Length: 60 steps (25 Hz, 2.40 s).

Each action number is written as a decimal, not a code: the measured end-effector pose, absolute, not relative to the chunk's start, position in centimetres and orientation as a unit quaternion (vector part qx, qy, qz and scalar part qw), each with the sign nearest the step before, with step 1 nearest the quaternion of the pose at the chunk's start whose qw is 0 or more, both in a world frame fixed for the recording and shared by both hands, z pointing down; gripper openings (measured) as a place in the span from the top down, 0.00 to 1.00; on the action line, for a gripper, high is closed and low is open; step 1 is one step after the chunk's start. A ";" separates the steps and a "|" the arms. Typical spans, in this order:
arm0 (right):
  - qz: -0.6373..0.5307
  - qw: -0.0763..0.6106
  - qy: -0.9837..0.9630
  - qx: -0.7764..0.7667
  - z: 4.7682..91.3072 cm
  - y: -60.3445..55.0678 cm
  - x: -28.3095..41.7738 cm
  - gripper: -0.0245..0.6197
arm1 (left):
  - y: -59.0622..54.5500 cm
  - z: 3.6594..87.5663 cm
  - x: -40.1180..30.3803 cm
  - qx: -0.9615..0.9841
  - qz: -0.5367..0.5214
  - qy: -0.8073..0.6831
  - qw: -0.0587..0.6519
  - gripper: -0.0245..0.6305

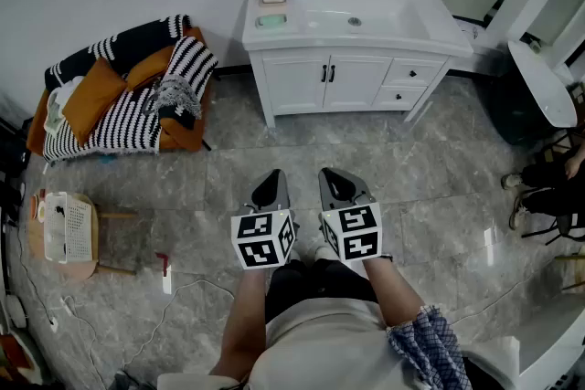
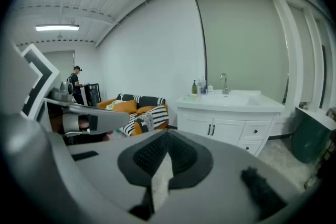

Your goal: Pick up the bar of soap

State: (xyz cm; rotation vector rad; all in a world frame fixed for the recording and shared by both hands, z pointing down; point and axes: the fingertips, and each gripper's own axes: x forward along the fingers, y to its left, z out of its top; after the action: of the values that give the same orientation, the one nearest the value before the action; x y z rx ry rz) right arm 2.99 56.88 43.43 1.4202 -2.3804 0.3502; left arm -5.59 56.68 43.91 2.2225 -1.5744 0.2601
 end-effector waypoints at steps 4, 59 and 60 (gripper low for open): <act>0.119 0.175 -0.841 0.498 43.2 56.5 3.4 0.94 | 56.6 43.9 -4.9 0.796 0.100 -0.564 0.195 0.95; 0.135 0.143 -0.870 0.453 43.5 46.2 6.7 0.79 | 47.0 45.6 -2.0 0.783 0.107 -0.578 0.206 0.95; 0.135 0.147 -0.866 0.459 43.6 45.6 6.7 0.79 | 46.4 45.6 -2.2 0.783 0.107 -0.577 0.206 0.95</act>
State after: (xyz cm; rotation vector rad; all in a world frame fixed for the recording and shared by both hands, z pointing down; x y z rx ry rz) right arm 6.72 45.59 43.63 1.3223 -2.4916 0.3891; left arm -2.15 46.40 45.58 2.1816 -1.6076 0.2979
